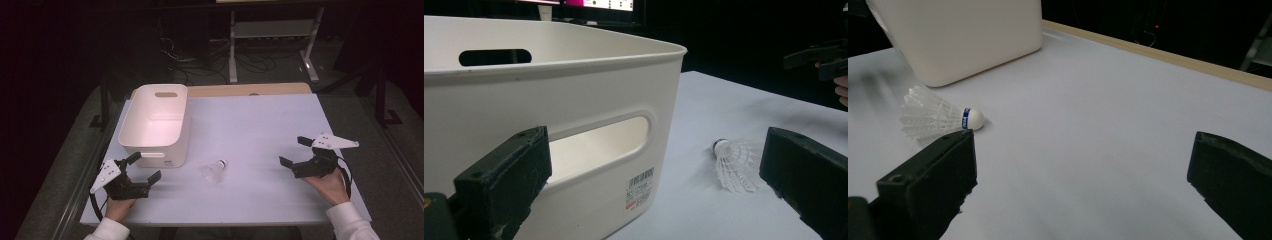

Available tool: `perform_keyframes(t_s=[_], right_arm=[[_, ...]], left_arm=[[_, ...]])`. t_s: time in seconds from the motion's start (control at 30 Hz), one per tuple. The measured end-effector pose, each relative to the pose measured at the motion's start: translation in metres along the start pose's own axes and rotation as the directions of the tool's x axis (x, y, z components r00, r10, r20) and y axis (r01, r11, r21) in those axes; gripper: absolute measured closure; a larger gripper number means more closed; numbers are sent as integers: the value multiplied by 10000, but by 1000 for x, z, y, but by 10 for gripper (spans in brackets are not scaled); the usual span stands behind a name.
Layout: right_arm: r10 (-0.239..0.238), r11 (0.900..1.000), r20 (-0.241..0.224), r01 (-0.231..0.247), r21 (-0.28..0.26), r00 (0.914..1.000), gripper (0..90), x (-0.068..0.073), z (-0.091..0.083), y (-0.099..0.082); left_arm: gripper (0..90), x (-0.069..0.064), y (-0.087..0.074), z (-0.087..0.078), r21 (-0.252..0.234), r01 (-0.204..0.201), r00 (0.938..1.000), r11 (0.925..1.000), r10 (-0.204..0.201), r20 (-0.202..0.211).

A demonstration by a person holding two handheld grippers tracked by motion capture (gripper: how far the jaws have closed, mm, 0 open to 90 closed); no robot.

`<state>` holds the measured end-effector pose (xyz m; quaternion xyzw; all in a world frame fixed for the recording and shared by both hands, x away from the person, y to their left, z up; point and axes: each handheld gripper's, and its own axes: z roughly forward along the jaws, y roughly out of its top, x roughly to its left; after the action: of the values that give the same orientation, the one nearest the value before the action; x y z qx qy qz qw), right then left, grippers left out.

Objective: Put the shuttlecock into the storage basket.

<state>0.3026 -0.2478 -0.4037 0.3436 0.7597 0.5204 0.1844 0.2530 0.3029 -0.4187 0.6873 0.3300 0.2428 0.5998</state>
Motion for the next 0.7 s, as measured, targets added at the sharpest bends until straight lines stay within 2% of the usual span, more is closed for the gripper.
perform_keyframes(t_s=[0.7], right_arm=[[-295, 9977, -621, 332, 598, 9976, 0, 13, 20, 7]], left_arm=[[0, -1, 0, 0, -57, 50, 10000, 10000, -50, 42]])
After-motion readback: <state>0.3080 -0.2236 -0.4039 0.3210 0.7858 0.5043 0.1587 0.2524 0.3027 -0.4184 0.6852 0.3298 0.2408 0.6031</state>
